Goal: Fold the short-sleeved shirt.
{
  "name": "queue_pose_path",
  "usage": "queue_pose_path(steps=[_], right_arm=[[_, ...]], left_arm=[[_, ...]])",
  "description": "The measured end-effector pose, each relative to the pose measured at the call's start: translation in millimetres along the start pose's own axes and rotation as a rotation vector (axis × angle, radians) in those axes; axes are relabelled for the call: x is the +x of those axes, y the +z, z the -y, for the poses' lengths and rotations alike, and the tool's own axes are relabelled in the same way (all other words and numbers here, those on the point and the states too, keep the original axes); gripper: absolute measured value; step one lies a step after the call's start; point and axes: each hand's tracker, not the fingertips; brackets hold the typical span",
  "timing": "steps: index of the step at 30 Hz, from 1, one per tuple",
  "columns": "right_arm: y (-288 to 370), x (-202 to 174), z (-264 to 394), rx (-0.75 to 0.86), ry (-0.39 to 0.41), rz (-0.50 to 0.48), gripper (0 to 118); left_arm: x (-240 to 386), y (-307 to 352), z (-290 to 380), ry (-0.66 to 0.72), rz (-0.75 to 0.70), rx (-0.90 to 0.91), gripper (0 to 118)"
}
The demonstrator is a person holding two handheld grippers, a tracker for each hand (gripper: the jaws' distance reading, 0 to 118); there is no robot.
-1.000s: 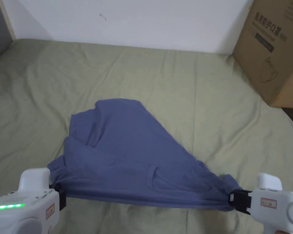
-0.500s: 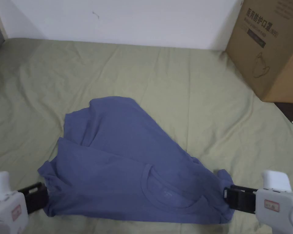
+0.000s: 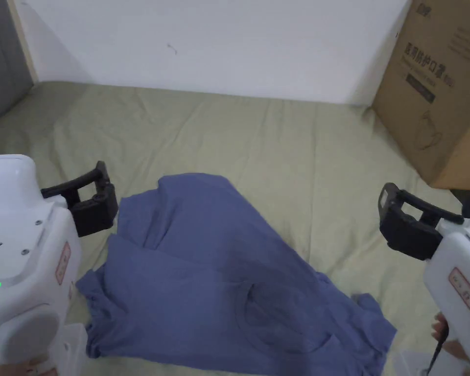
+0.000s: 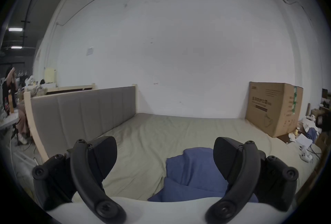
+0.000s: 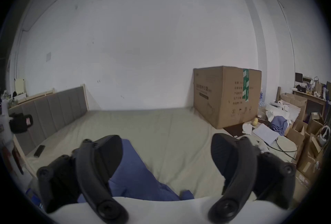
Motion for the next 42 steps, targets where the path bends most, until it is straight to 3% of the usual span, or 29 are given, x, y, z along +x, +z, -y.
queue_pose_path(steps=[1, 2, 3, 4, 5, 7, 10, 14, 20, 21, 22, 23, 24, 25, 32, 37, 39, 42], right_arm=[[-0.5, -3.5, -1.3, -0.006, -0.004, -0.011, 94], [-0.8, -6.4, -1.5, -0.007, -0.006, -0.035, 82], [-0.7, -9.9, 0.1, 0.001, 0.000, -0.053, 62], [-2.6, -15.0, 2.0, 0.008, 0.016, -0.039, 35], [-3.6, -19.7, 3.4, 0.011, 0.047, -0.017, 1], [-3.9, -25.1, 8.7, 0.021, 0.052, 0.002, 0], [-8.1, -27.6, 10.9, -0.020, 0.021, -0.051, 0], [-11.7, -26.3, 16.4, -0.033, 0.046, -0.036, 0], [-28.6, -19.5, 18.2, -0.076, 0.049, -0.030, 0], [-32.3, -18.3, 18.8, -0.083, 0.046, -0.027, 0], [-36.8, -17.1, 19.7, -0.091, 0.043, -0.025, 0], [-40.8, -16.2, 20.7, -0.099, 0.040, -0.023, 0], [-45.5, -14.7, 21.4, -0.108, 0.038, -0.019, 0], [-50.6, -13.5, 23.1, -0.118, 0.035, -0.017, 0], [-90.0, -1.2, 41.9, -0.219, 0.020, 0.004, 0], [-129.5, 12.7, 68.1, -0.330, 0.019, 0.023, 0], [-143.4, 16.7, 78.1, -0.346, 0.063, 0.059, 0], [-162.2, 28.6, 90.1, -0.380, 0.034, 0.062, 0]], left_arm=[[4.9, 1.6, -1.1, -0.019, 0.010, -0.003, 106], [9.4, 4.0, -0.4, -0.051, 0.025, 0.002, 89], [12.2, 4.2, 2.8, -0.084, 0.039, 0.011, 63], [17.1, 4.6, 5.1, -0.123, 0.037, 0.008, 29], [20.7, 2.6, 7.5, -0.143, 0.029, -0.003, 0], [19.0, -2.8, 13.5, -0.113, 0.055, -0.023, 0], [15.7, -9.6, 16.9, -0.032, 0.131, -0.092, 0], [15.4, -29.2, 15.8, -0.039, 0.144, -0.123, 0], [23.8, -112.8, -5.3, -0.030, 0.242, -0.288, 0], [25.3, -132.7, -8.0, -0.020, 0.265, -0.310, 2], [29.1, -154.1, -11.4, 0.002, 0.296, -0.344, 18], [34.1, -174.5, -14.5, 0.013, 0.325, -0.401, 65], [39.3, -200.2, -15.3, 0.008, 0.336, -0.487, 102], [45.9, -225.9, -12.9, -0.005, 0.347, -0.576, 118], [101.3, -363.0, 22.0, -0.187, 0.325, -0.777, 117], [135.7, -461.6, 66.4, -0.239, 0.286, -0.957, 117], [146.4, -489.9, 84.2, -0.295, 0.295, -0.987, 117], [163.3, -522.7, 114.6, -0.381, 0.293, -1.031, 116]])
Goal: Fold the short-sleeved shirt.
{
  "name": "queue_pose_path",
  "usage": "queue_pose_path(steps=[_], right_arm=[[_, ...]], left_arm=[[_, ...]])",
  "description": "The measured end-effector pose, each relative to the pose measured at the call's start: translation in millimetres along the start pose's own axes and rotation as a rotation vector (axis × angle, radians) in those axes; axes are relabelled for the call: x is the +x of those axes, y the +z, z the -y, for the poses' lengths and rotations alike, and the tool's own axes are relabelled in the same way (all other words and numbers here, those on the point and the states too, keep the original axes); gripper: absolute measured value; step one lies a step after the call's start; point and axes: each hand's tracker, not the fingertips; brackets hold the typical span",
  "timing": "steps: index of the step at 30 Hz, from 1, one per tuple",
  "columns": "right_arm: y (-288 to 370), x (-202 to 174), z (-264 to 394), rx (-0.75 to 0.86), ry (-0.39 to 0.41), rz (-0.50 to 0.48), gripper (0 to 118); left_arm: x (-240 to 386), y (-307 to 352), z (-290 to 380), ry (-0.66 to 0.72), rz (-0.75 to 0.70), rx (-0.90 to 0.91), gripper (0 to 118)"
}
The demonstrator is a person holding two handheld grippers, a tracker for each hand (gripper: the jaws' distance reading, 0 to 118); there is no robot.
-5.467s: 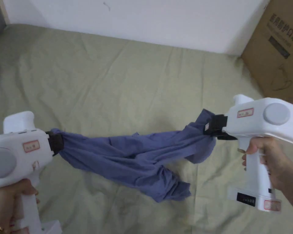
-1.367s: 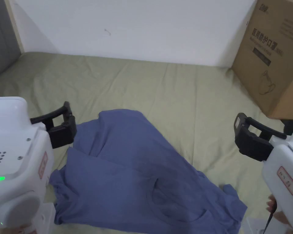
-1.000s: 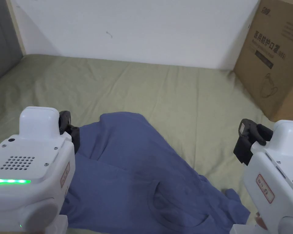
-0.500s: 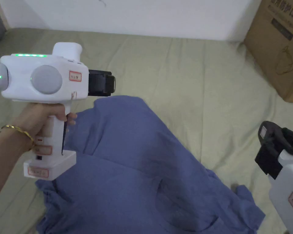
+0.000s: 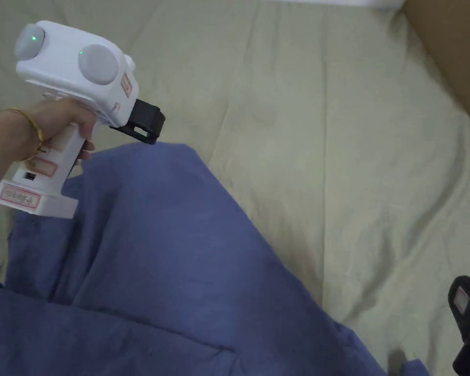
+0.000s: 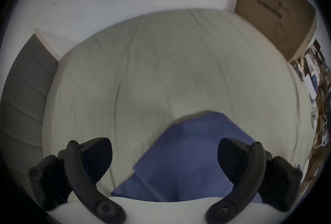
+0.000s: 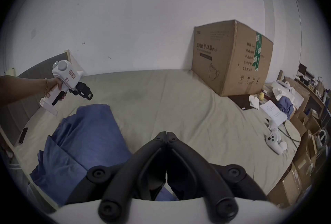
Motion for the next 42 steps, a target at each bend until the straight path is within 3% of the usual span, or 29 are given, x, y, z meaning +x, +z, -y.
queue_pose_path(steps=[3, 7, 12, 14, 18, 22, 23, 24, 26, 27, 28, 34, 37, 39, 40, 42], right_arm=[[-16.1, 8.7, 4.4, -0.028, -0.011, 0.012, 0], [-28.2, 14.7, 13.4, -0.062, 0.045, 0.048, 0], [-27.2, 21.2, 22.3, -0.102, 0.028, 0.049, 0], [-25.3, 21.9, 23.3, -0.110, 0.002, 0.048, 0], [-9.4, 24.0, 21.7, -0.132, -0.072, 0.039, 0], [12.4, 29.3, 21.6, -0.203, -0.019, 0.107, 0], [17.3, 30.8, 24.3, -0.213, -0.019, 0.126, 16], [22.5, 34.4, 27.7, -0.253, -0.039, 0.129, 40], [31.8, 43.9, 38.9, -0.321, -0.124, 0.103, 102], [34.3, 47.2, 44.6, -0.368, -0.151, 0.113, 114], [36.4, 50.5, 52.2, -0.429, -0.159, 0.122, 118], [45.3, 58.7, 99.0, -0.596, -0.142, 0.138, 118], [30.6, 62.8, 119.8, -0.674, -0.215, 0.038, 118], [18.3, 61.2, 127.7, -0.680, -0.241, 0.042, 112], [12.6, 60.1, 130.8, -0.669, -0.239, 0.042, 104], [0.3, 56.2, 135.9, -0.677, -0.237, 0.057, 55]], left_arm=[[7.0, -37.9, -7.9, -0.069, 0.001, -0.088, 113], [21.6, -65.1, -11.3, -0.119, -0.026, -0.070, 101], [23.3, -55.4, -4.3, -0.068, 0.094, -0.068, 47], [22.3, -48.4, 0.7, -0.053, 0.092, -0.066, 5], [36.7, -30.8, 11.3, -0.022, 0.033, -0.035, 3], [47.5, 10.3, 22.3, -0.053, -0.007, 0.097, 3], [48.3, 19.9, 24.2, -0.053, 0.005, 0.117, 3], [48.9, 31.1, 26.0, -0.046, 0.002, 0.137, 3], [49.1, 54.0, 29.6, -0.024, -0.020, 0.184, 3], [48.0, 64.4, 31.3, -0.012, -0.015, 0.205, 3], [46.5, 76.5, 33.3, 0.001, -0.008, 0.225, 3], [45.0, 125.4, 42.9, 0.014, -0.029, 0.265, 3], [47.3, 140.0, 49.2, 0.019, -0.038, 0.278, 3], [49.5, 144.9, 52.8, 0.018, -0.045, 0.285, 3], [51.2, 146.2, 54.2, 0.020, -0.053, 0.285, 3], [56.6, 146.5, 56.1, 0.026, -0.072, 0.275, 3]])
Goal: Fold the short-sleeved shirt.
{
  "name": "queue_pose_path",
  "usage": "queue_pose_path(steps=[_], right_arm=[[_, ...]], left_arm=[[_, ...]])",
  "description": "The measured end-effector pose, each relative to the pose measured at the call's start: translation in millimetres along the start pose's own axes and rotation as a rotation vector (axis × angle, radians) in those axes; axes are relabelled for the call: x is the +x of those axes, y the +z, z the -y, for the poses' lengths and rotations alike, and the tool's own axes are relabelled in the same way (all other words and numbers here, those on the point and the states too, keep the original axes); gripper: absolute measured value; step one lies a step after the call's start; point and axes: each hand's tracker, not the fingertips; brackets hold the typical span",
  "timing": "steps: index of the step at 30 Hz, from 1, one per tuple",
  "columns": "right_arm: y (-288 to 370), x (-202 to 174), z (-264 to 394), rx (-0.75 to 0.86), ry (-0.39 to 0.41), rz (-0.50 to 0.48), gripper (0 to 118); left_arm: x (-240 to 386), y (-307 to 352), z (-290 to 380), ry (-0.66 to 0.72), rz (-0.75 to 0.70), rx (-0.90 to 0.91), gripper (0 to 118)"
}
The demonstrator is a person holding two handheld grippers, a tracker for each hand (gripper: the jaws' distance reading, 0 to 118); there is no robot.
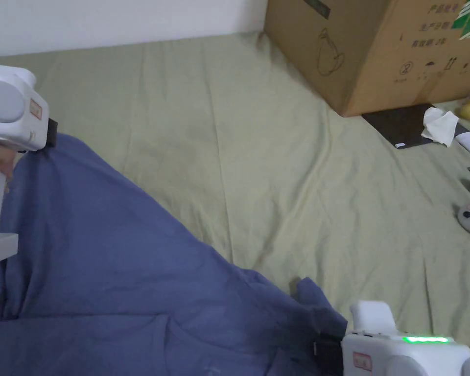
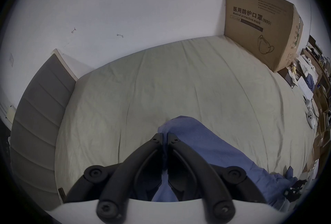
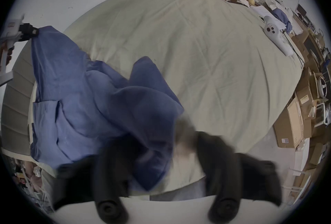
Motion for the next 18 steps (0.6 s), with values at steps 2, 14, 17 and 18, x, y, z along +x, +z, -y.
queue_pose_path(steps=[2, 14, 17, 18], right_arm=[[-5.0, -4.0, 0.3, -0.016, 0.061, 0.023, 42], [114.9, 11.0, -26.7, 0.190, 0.068, -0.227, 1], [164.2, 7.0, -44.8, 0.305, 0.103, -0.262, 1], [180.2, 7.3, -52.4, 0.334, 0.109, -0.281, 1]], left_arm=[[3.0, 2.0, 0.7, 0.005, -0.017, -0.005, 3], [-11.5, 90.1, -0.6, 0.122, -0.069, 0.117, 3], [-38.5, 138.0, -0.5, 0.200, -0.031, 0.203, 3], [-49.2, 153.8, -0.8, 0.221, -0.030, 0.236, 3]])
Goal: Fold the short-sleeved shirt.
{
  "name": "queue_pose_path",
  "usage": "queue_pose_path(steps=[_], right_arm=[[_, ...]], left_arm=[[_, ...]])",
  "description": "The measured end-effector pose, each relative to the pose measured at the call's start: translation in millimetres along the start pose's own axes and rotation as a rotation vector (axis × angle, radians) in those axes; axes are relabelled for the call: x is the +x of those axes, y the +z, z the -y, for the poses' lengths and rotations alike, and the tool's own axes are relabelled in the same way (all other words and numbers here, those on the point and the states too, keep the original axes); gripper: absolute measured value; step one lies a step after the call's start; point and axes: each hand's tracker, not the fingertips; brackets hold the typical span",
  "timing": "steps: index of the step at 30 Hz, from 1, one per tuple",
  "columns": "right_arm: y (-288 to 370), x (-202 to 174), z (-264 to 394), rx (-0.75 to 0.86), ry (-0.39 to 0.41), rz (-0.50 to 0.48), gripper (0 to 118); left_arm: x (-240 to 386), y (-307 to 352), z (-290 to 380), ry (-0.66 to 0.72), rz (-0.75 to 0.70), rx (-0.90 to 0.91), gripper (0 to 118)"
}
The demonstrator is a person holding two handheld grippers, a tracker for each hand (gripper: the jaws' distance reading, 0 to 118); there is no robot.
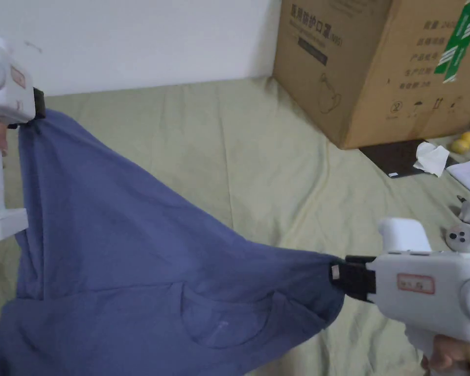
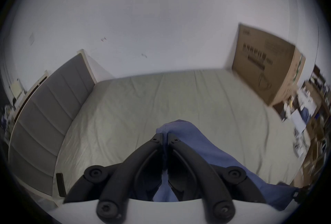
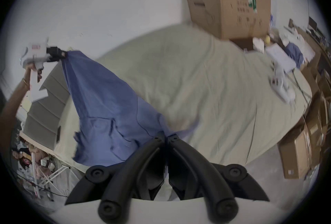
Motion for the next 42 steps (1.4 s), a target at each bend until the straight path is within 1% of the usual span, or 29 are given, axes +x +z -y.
queue_pose_path(steps=[3, 8, 10, 12, 15, 19, 22, 26, 28, 31, 34, 36, 42], right_arm=[[38.7, -8.3, -40.5, 0.106, 0.034, -0.030, 1], [105.0, -19.6, -101.3, 0.291, 0.072, -0.011, 1], [131.5, -24.4, -123.9, 0.349, 0.099, -0.005, 1], [153.5, -29.5, -144.9, 0.383, 0.123, -0.010, 1], [181.7, -43.0, -176.0, 0.430, 0.130, -0.023, 1], [204.5, -66.5, -217.4, 0.517, 0.176, 0.031, 1], [213.5, -86.3, -241.0, 0.581, 0.227, 0.094, 1], [218.6, -106.5, -264.0, 0.605, 0.251, 0.120, 1], [219.4, -115.4, -273.7, 0.625, 0.274, 0.155, 1], [214.6, -123.4, -288.4, 0.630, 0.278, 0.175, 1], [202.7, -132.3, -304.3, 0.623, 0.289, 0.212, 1], [191.2, -139.5, -314.2, 0.620, 0.308, 0.256, 1], [144.8, -161.2, -349.9, 0.629, 0.333, 0.312, 1]], left_arm=[[-36.9, 51.0, -18.9, 0.057, -0.004, 0.108, 3], [-101.6, 133.5, -42.2, 0.157, -0.049, 0.267, 3], [-124.0, 166.9, -44.3, 0.203, -0.035, 0.341, 3], [-140.3, 193.1, -46.2, 0.215, -0.032, 0.381, 3], [-151.3, 227.6, -47.1, 0.209, -0.048, 0.445, 3], [-161.1, 257.0, -52.3, 0.217, -0.047, 0.506, 3], [-165.7, 270.3, -57.1, 0.212, -0.057, 0.534, 3], [-171.9, 277.4, -64.5, 0.210, -0.074, 0.548, 3], [-174.4, 276.7, -67.8, 0.214, -0.074, 0.549, 3], [-172.5, 272.9, -71.9, 0.221, -0.084, 0.553, 3], [-171.9, 266.4, -75.4, 0.228, -0.089, 0.543, 3], [-170.8, 258.7, -79.4, 0.234, -0.096, 0.534, 3], [-167.0, 225.5, -92.6, 0.219, -0.186, 0.488, 3]])
